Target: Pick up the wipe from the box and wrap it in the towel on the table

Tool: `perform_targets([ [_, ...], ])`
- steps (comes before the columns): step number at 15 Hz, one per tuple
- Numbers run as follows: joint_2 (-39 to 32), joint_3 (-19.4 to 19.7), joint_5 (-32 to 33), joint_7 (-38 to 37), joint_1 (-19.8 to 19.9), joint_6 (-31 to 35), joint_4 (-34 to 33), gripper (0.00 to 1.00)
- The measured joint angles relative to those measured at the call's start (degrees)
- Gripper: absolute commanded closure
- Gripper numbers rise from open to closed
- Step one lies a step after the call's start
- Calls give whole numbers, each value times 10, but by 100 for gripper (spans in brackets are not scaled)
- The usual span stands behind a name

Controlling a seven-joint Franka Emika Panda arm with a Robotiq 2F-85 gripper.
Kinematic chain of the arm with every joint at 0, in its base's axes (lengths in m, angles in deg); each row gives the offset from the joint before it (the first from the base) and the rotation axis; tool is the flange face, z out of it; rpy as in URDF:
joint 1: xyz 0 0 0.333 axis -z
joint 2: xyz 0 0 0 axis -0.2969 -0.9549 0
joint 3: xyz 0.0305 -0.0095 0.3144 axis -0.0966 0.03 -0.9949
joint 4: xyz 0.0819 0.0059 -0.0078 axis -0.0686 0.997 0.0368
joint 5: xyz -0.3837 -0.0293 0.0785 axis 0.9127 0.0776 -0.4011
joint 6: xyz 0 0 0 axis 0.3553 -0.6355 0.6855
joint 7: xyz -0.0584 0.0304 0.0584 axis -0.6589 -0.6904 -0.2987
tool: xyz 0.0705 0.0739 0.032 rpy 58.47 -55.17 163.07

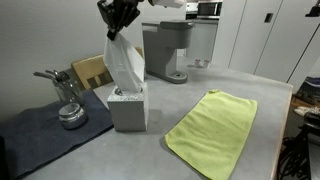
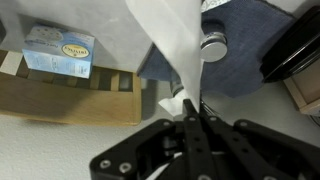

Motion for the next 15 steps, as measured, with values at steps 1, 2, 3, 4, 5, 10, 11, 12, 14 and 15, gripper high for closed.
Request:
perform_targets([
  [1, 6, 6, 5, -2, -3, -1, 0, 100],
  [2, 12, 13, 15, -7, -7, -2, 0, 100],
  [3, 20, 21, 26, -14, -11, -3, 1, 100],
  [4, 26, 28, 41, -24, -14, -4, 1, 100],
  [5, 34, 36, 57, -38, -18, -6, 2, 100],
  [10, 67, 59, 126, -100, -33, -38, 3, 100],
  [11, 72, 61, 139, -113, -35, -45, 3, 100],
  [12, 77, 63, 151, -125, -36, -52, 4, 100],
  [14, 85, 66, 175, -147, -38, -69, 4, 100],
  [15, 90, 67, 186, -159, -39, -78, 5, 100],
])
